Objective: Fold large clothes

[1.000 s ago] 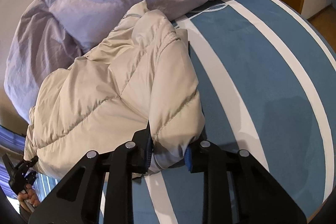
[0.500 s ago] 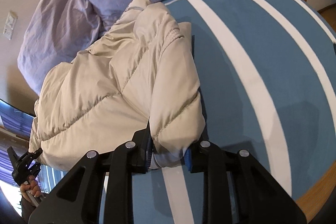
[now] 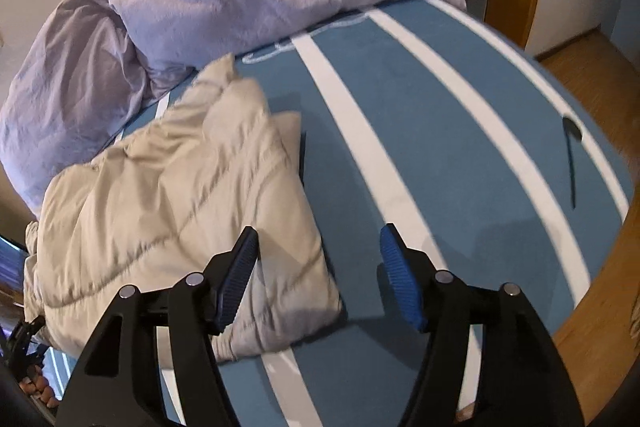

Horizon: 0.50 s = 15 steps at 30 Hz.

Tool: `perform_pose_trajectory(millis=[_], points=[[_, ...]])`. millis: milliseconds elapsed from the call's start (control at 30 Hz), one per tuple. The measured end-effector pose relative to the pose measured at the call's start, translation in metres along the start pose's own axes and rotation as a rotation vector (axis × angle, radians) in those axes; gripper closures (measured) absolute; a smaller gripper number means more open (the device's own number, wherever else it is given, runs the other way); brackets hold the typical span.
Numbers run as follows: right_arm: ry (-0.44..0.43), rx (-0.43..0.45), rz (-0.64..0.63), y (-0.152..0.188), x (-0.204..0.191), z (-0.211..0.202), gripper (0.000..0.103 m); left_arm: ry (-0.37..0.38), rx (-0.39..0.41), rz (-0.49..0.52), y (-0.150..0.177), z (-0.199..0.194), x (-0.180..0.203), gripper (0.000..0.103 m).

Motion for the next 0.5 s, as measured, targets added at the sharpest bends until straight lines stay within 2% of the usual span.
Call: perform_pose_trajectory(millis=[267,400,500], points=[[-0.039,0.019,-0.136,-0.026,-0.062,0.006,0.036,-0.076,0.039,0.048,-0.019,-0.011,0.004,0.019],[-0.072,0.007,-0.210,-0.028,-0.102,0.013,0.034,-0.138,0.105,0.048,-0.039,-0.023,0.003,0.018],[-0.103,-0.010,-0.267,-0.024,-0.133,0.019,0.034,-0.121,0.133,0.071,-0.054,-0.031,0.019,0.018]])
Point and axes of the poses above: each gripper's, at about its wrist camera, not at the fingertips, and z roughly the way its jaws point, x to its right, y to its underside, the point moved 3 cm from there along z, roughly the way its jaws point, and after that the axes turned 2 degrees about -x, right-handed, at the moved point
